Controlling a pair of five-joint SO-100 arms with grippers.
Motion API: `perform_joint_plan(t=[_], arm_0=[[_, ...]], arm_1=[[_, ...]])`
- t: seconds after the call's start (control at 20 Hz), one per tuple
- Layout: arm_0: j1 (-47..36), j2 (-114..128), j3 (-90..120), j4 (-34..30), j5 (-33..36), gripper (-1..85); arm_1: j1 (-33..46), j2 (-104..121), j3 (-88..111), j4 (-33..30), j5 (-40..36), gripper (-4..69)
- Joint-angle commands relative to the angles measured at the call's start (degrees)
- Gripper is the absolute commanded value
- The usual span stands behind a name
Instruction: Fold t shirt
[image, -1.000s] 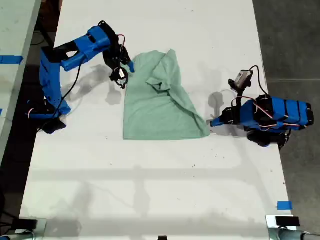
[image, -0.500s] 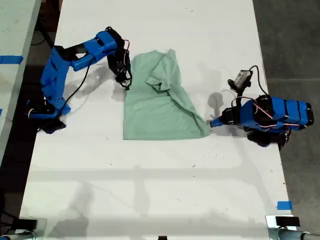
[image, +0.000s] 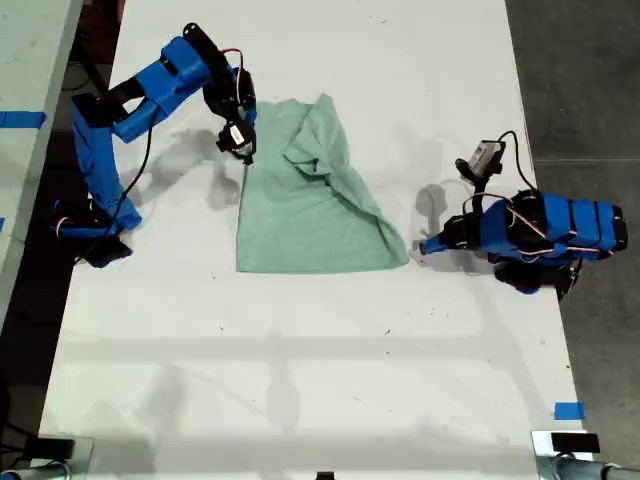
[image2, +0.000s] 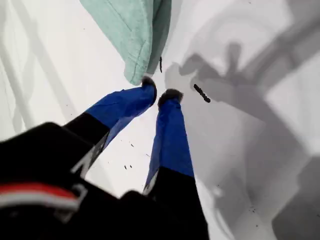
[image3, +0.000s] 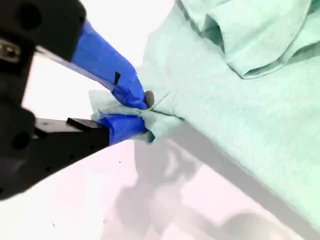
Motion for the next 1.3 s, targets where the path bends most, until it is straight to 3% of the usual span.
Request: perform_joint_plan(t=[0.0, 0.3, 0.35, 0.45, 0.7, 0.9, 1.05, 1.15, 1.25], arm_0=[[4.22, 5.01, -7.21, -0.18, -0.79, -0.1], [11.51, -0.09, -10.02, -11.60, -0.88, 0.7], [12.48, -0.62, -10.02, -13.89, -0.70, 2.8], [14.15, -1.85, -10.02, -16.88, 1.05, 17.2], [14.24, -3.08, -9.84, -15.91, 6.06, 19.8], [11.95, 6.33, -7.82, -8.17, 6.33, 19.1], [15.91, 19.25, 0.53, -0.18, 0.44, 18.1], [20.65, 30.94, 16.61, -0.18, -7.82, 18.2], [26.89, 42.71, 34.28, -4.13, -16.35, 18.0]], arm_1=[[-0.18, 0.53, 3.34, -1.41, -0.62, 5.2], [-0.09, 0.53, 3.34, -1.41, -0.62, 5.2], [-0.09, 0.53, 3.34, -1.41, -0.62, 5.2], [-0.09, 0.53, 3.34, -1.41, -0.70, 5.3], [-0.09, 0.53, 3.34, -1.41, -1.14, 5.6], [-0.18, 0.53, 3.34, -1.41, -1.05, 5.5], [0.00, 0.53, 3.34, -1.41, -1.05, 5.5], [0.00, 0.53, 3.43, -1.41, -1.05, 5.3], [0.00, 0.53, 3.43, -1.49, -0.88, 5.1]])
